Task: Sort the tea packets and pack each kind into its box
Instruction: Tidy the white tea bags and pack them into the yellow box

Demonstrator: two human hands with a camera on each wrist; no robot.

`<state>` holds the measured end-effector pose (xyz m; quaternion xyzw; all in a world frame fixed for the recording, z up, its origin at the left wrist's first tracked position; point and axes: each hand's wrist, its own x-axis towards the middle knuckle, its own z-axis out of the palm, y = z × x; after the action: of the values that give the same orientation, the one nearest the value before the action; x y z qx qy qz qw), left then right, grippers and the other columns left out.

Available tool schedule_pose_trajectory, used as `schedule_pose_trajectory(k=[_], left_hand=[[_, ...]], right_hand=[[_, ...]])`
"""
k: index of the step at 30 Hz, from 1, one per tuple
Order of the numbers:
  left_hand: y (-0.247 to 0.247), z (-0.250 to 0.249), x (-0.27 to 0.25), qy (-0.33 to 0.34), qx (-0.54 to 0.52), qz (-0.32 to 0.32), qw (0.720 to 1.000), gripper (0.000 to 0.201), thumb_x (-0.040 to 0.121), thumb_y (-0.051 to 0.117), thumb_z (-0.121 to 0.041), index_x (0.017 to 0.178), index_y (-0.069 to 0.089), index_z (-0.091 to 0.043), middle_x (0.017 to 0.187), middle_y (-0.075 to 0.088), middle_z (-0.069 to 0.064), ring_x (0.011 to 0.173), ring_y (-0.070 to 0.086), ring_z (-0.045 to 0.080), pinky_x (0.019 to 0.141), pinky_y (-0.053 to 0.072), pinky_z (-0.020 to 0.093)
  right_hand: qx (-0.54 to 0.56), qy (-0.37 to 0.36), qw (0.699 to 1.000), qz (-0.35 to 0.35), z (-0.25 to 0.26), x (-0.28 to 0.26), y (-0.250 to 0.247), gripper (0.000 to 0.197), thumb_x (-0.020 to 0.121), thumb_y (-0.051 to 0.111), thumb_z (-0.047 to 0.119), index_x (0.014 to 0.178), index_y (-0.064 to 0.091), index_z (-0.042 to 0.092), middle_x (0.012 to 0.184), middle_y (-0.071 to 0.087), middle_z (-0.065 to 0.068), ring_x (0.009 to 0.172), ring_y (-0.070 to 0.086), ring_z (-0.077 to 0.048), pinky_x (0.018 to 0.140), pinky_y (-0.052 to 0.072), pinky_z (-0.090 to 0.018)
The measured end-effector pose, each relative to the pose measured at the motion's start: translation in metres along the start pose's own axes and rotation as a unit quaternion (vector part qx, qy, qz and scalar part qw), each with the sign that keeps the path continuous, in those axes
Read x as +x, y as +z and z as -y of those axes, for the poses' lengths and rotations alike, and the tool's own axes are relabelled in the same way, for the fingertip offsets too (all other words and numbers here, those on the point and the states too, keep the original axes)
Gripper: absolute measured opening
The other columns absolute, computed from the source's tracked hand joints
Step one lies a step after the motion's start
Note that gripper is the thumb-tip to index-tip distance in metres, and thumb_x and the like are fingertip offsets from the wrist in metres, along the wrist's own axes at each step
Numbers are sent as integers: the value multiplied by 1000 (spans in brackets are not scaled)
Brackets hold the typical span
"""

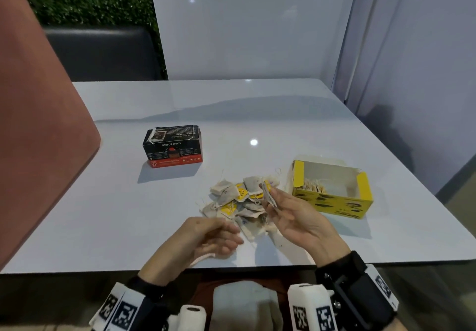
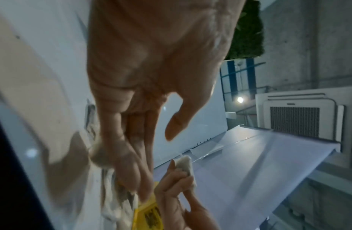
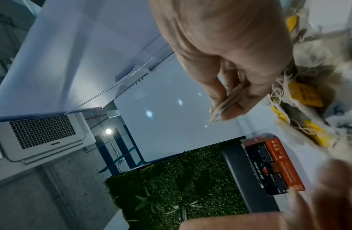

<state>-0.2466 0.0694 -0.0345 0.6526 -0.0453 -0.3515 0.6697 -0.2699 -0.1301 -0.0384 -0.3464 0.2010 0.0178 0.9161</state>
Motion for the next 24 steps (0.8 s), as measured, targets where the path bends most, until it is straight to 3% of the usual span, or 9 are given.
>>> schedule_pose_trajectory(k=[3,5,7,10,12,14,18,21,24], left_hand=[[-2,3,-13,-44,121,37,991,35,95,48,-25,93,68,3,79,71,22,53,61,18,50,48,20],[-8,5,-17,-19,190,-25,981,31,95,49,-25,86,68,-2,68,69,20,40,51,14,43,41,18],[-17,8,-15,43,285,-137,948,24,93,53,-22,78,67,-9,60,68,13,35,46,13,41,40,18],[-22,13,-8,92,393,-233,885,19,86,61,-35,79,61,-18,67,65,5,56,58,11,54,45,21],[-19,21,0,56,479,-228,846,30,81,62,-47,84,55,-18,82,56,-3,82,55,15,66,39,27],[-14,27,7,33,524,-212,824,34,80,63,-48,86,49,-18,91,49,-4,91,50,17,70,34,28],[-10,24,14,29,532,-152,832,24,81,65,-36,77,45,-24,87,44,-7,91,48,15,77,38,28],[-8,21,15,69,501,-140,851,25,80,67,-28,69,44,-29,85,48,-8,86,50,13,71,38,21],[-8,17,13,103,339,-143,924,21,80,70,-23,67,53,-24,75,63,-8,74,60,9,72,44,23]], right_hand=[[-35,-14,999,13,1,-3,0,11,78,58,-2,88,63,-3,67,67,-7,58,65,-12,55,56,-20],[-89,-27,996,19,1,-6,-3,10,85,55,-2,87,65,0,67,69,-5,57,65,-11,52,53,-20],[-145,-43,988,14,1,-7,-6,8,85,58,2,86,65,5,67,69,-2,57,63,-9,49,48,-18],[-162,-60,985,19,-3,-7,-3,8,86,57,-1,86,63,4,66,70,-1,54,63,-8,45,46,-17],[-152,-61,986,31,-6,-6,0,8,85,56,-4,86,61,3,66,70,-3,55,65,-9,48,50,-18],[-135,-54,988,48,-8,-6,1,11,83,57,-6,91,61,1,72,72,-8,63,69,-14,54,54,-20],[-122,-44,990,63,-12,-6,-3,26,76,59,-11,101,60,-1,81,73,-8,73,71,-17,62,57,-23],[-153,-57,984,65,-14,-7,-6,25,73,62,-10,95,64,2,79,73,-6,73,71,-16,65,58,-23],[-216,-86,969,77,-14,-10,-5,21,77,62,-9,91,67,5,80,73,-6,73,70,-14,65,56,-20]])
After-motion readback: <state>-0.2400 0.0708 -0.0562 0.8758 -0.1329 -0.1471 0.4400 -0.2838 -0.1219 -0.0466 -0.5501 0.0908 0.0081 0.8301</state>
